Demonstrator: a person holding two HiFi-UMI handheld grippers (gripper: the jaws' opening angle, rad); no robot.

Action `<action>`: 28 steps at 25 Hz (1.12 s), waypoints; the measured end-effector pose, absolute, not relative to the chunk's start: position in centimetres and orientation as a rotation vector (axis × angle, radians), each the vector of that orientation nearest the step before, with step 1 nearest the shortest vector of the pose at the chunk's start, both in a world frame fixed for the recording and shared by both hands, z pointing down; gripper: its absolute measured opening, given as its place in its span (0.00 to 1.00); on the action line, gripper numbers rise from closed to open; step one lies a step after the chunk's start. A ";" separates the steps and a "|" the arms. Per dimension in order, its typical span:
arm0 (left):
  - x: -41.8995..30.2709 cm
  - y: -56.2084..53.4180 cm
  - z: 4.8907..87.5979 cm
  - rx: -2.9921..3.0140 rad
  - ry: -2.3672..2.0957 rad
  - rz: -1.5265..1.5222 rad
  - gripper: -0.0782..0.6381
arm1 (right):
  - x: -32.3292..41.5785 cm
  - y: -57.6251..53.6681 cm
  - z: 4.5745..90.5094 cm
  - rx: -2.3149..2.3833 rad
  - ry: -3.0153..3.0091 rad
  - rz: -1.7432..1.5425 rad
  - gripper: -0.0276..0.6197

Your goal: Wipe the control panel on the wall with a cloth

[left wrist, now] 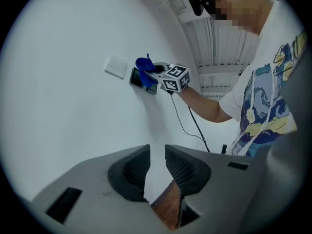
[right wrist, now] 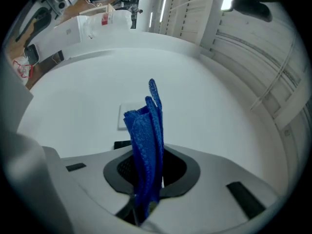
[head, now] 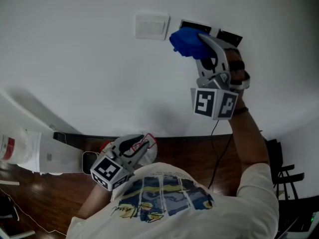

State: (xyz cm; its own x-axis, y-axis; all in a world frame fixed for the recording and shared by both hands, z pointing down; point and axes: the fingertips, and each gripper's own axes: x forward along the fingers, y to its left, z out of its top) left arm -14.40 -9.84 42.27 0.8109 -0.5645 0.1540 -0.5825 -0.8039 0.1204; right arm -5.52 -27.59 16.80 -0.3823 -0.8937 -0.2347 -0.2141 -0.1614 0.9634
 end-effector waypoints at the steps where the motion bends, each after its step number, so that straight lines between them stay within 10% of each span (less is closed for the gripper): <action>1: -14.3 -9.8 42.3 2.837 -0.900 0.165 0.21 | -5.3 -27.9 16.0 1.290 -1.538 -1.593 0.17; 28: -13.5 -8.5 43.5 2.812 -0.861 0.207 0.21 | -5.6 -32.4 28.8 1.143 -1.567 -1.453 0.17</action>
State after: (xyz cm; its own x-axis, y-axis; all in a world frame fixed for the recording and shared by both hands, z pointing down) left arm -13.53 -8.53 43.52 0.8213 -0.5383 0.1891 -0.5653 -0.8124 0.1427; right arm -5.60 -32.41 28.77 -0.3632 -0.9290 -0.0706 -0.1405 -0.0203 0.9899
